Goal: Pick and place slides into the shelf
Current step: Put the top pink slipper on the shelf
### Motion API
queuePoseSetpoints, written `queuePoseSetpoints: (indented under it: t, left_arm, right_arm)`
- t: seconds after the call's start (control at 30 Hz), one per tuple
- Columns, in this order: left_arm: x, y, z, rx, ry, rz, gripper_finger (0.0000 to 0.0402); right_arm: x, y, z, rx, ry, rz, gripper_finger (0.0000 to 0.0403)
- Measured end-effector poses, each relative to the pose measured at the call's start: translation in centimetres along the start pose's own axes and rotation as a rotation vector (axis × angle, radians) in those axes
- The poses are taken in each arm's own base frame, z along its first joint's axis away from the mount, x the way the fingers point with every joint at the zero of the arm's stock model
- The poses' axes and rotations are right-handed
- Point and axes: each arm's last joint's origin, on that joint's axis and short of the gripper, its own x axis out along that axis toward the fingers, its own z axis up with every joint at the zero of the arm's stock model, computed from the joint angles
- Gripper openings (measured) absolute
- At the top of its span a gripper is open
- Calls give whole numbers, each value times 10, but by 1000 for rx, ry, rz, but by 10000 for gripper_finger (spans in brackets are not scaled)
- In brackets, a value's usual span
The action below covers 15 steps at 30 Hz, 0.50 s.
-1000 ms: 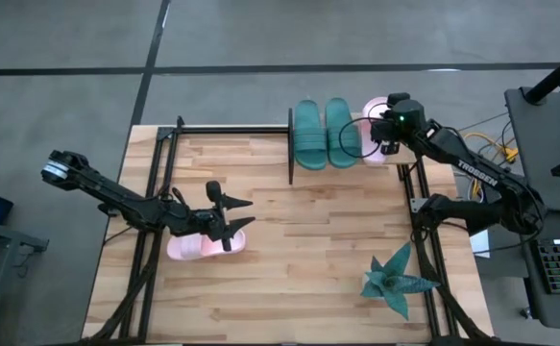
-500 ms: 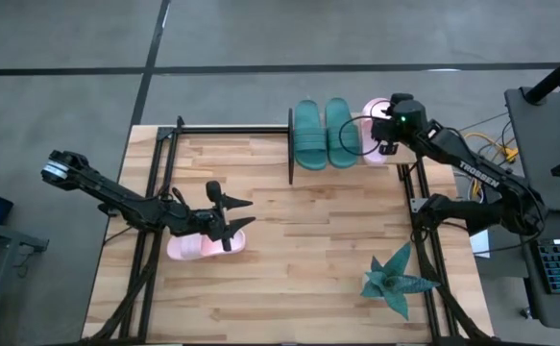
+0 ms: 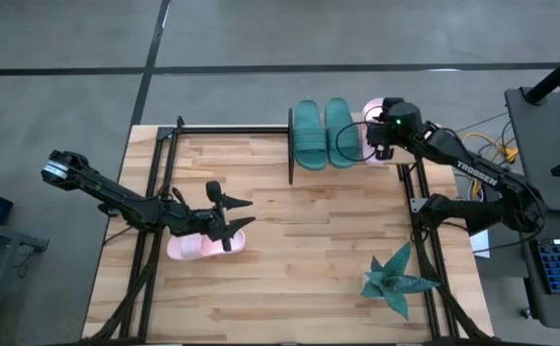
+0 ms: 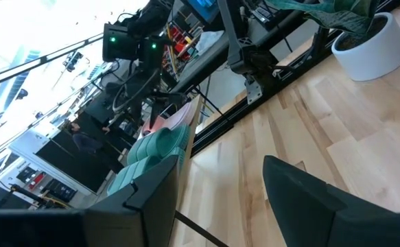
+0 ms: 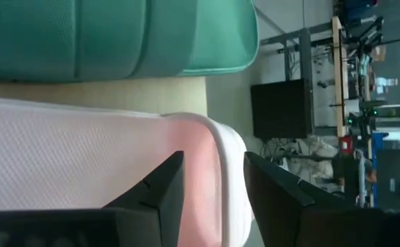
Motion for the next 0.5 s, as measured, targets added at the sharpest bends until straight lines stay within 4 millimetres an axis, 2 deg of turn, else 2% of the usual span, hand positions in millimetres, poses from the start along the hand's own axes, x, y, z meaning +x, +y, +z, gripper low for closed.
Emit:
queuePoseSetpoints:
  t: [0.3, 0.5]
  left_arm:
    - [0, 0, 0, 0, 0, 0, 196]
    - [0, 0, 0, 0, 0, 0, 196]
  right_arm:
    - [22, 1, 3, -9, 123, -29, 121]
    - [24, 1, 4, -12, 125, -28, 107]
